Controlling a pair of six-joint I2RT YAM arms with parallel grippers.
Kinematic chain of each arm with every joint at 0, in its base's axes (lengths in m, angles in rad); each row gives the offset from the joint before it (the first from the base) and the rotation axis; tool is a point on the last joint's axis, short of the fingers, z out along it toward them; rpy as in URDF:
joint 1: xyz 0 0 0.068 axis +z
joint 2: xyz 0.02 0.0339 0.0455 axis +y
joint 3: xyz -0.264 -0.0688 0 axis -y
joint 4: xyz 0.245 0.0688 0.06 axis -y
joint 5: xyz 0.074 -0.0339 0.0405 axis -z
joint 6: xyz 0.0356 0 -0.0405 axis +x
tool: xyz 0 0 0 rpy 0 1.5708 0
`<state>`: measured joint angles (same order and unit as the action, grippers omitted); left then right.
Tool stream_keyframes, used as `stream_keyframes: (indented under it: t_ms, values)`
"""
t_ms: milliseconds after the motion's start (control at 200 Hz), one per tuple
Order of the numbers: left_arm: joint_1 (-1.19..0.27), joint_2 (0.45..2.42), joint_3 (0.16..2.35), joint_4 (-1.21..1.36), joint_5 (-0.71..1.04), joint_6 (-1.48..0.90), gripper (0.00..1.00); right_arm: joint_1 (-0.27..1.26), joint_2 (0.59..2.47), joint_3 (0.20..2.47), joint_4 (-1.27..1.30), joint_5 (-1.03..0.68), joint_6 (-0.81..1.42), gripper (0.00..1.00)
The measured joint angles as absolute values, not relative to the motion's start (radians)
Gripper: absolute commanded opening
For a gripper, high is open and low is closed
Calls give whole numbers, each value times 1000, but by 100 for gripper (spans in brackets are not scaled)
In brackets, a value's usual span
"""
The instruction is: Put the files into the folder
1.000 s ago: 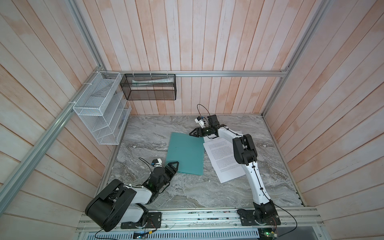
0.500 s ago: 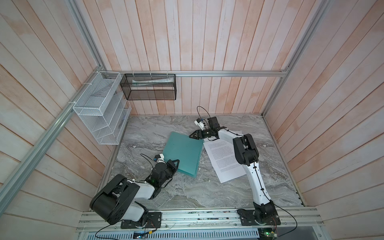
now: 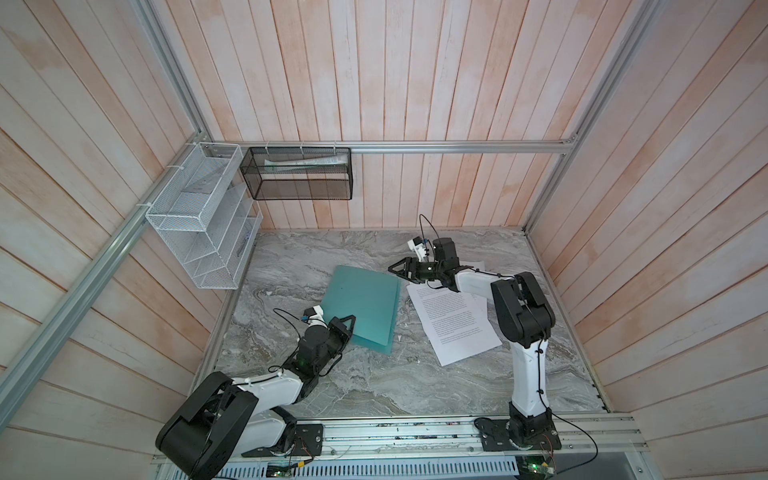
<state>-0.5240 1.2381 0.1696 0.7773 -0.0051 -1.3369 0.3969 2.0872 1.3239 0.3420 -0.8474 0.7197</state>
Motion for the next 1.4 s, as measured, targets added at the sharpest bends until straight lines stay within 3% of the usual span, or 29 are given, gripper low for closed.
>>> stream_keyframes:
  t_ms: [200, 405, 905, 1055, 1110, 1145, 1170, 1216, 1266, 1311, 1401]
  values:
    - [-524, 1201, 119, 772, -35, -1372, 0, 411, 1895, 1022, 524, -859, 894, 57]
    - [-524, 1175, 117, 770, -51, -1375, 0, 449, 1890, 833, 586, -896, 992, 48]
    - [-545, 1221, 117, 810, -59, -1378, 0, 550, 2099, 856, 834, -952, 1157, 40]
    - [-545, 1237, 117, 822, -51, -1378, 0, 561, 2146, 907, 965, -971, 1248, 23]
    - [-544, 1241, 117, 827, -52, -1382, 0, 565, 2151, 917, 986, -974, 1263, 3]
    - [-544, 1240, 117, 827, -52, -1382, 0, 567, 2153, 923, 1000, -978, 1279, 0]
    - [-543, 1240, 118, 825, -52, -1381, 16, 567, 2155, 925, 1003, -978, 1289, 0]
    - [-540, 1238, 118, 801, -47, -1377, 59, 569, 2155, 927, 1015, -981, 1302, 0]
    - [-537, 1228, 118, 764, -27, -1368, 87, 569, 2155, 930, 1024, -984, 1310, 0]
    - [-537, 1206, 129, 690, -2, -1345, 99, 570, 2155, 936, 1023, -989, 1309, 0]
    - [-537, 1156, 183, 514, 32, -1287, 100, 577, 2149, 954, 984, -993, 1290, 0]
